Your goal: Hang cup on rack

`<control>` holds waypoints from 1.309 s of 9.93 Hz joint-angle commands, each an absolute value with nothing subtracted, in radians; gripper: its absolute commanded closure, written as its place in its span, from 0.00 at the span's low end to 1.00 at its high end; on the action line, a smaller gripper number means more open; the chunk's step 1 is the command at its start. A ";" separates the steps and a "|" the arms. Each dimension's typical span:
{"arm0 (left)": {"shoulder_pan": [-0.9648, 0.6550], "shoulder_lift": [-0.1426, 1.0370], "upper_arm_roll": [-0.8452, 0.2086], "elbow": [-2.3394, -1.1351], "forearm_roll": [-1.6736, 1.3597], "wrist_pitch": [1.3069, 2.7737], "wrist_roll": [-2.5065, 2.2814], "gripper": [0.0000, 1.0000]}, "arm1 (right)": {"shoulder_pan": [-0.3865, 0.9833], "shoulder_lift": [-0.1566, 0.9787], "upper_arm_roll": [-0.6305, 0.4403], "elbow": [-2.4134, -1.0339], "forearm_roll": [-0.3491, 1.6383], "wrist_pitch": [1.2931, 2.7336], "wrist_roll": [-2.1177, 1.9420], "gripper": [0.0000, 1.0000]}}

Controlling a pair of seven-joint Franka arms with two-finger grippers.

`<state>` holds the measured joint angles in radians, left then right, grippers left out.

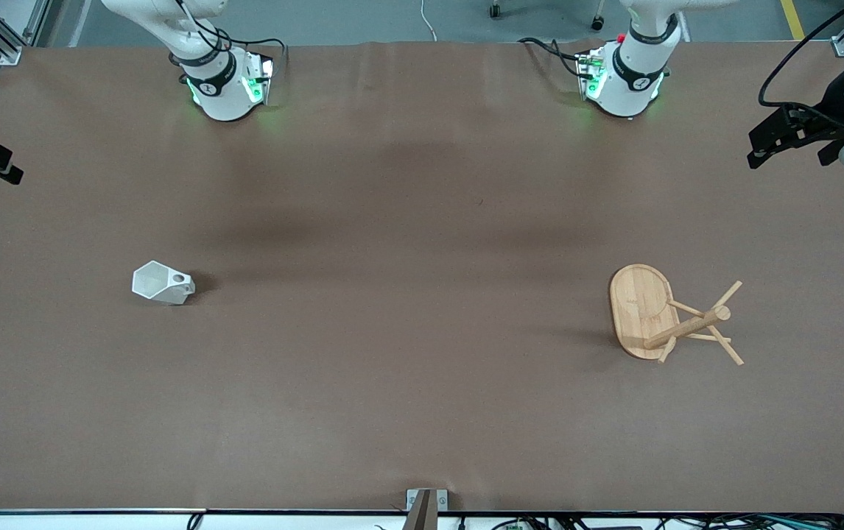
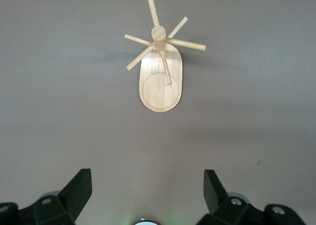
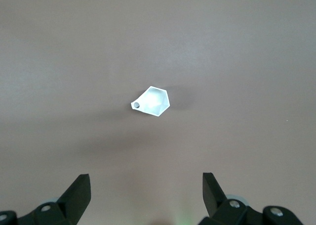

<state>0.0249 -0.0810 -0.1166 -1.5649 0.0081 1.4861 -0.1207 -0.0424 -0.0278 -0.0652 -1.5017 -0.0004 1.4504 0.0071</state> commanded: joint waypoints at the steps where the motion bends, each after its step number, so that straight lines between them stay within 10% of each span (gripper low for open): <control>1: 0.025 -0.061 -0.120 -1.569 -0.003 1.463 -0.133 0.00 | -0.054 -0.032 -0.055 -1.506 -0.015 1.445 0.011 0.00; 7: 0.025 -0.055 -0.115 -1.557 -0.008 1.462 -0.110 0.00 | -0.060 -0.028 -0.058 -1.534 -0.015 1.434 -0.032 0.00; 13: 0.017 -0.040 -0.121 -1.557 -0.029 1.480 -0.118 0.00 | -0.083 0.078 -0.063 -1.912 -0.014 1.924 -0.127 0.00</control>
